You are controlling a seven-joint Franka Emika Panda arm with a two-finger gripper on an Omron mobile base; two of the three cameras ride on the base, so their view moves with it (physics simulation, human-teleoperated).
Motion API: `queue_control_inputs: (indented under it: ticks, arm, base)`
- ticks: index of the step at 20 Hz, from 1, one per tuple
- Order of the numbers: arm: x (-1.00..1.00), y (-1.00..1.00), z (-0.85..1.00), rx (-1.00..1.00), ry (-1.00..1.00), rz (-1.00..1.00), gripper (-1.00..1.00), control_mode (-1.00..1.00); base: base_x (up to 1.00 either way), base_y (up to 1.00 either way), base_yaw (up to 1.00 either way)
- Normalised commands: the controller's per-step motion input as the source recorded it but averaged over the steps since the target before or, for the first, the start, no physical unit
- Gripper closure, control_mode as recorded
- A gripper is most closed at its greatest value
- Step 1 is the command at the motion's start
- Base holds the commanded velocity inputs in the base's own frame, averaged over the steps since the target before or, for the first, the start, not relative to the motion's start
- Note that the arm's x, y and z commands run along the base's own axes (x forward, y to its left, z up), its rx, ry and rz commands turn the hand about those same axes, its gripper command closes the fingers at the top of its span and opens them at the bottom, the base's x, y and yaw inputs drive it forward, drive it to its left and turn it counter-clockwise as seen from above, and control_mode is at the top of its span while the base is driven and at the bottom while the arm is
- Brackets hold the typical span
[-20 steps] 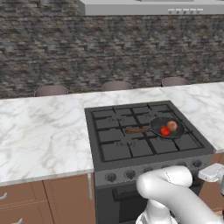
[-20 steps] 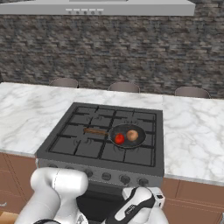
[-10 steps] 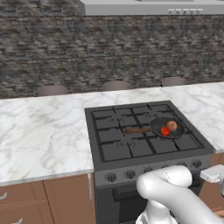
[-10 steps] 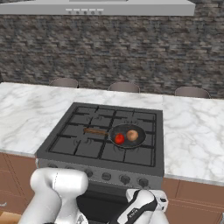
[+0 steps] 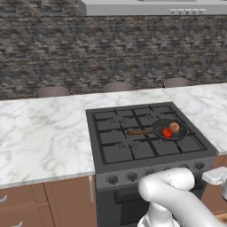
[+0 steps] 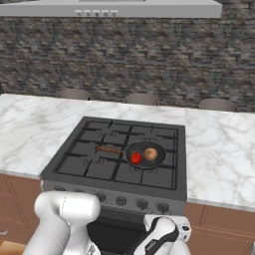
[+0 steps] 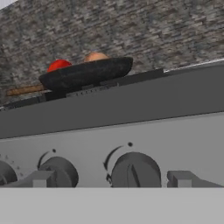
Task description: Place the pan on the front right burner on the stove. Then place the tomato and the onion in the pan and turn on the front right burner.
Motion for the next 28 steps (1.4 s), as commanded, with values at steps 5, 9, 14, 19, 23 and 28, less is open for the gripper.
queue_control_inputs:
  ticks: [5, 9, 14, 19, 23, 28]
  arm:
    - [0.12, 0.00, 0.00, 0.00, -0.02, -0.03, -1.00, -1.00]
    - [0.05, 0.00, -0.04, 0.00, -0.01, -0.03, -1.00, -1.00]
    - [0.01, 0.00, -0.11, 0.00, 0.00, -0.03, -1.00, -1.00]
    - [0.02, 0.00, -0.10, 0.00, 0.00, -0.02, -1.00, -1.00]
    - [0.08, 0.00, -0.09, 0.00, 0.00, -0.01, -1.00, -1.00]
    - [0.10, 0.00, -0.13, 0.00, 0.00, -0.01, -1.00, -1.00]
  base:
    - [0.00, 0.00, 0.00]
    - [0.00, 0.00, 0.00]
    - [0.00, 0.00, 0.00]
    - [0.00, 0.00, 0.00]
    - [0.00, 0.00, 0.00]
    - [0.00, 0.00, 0.00]
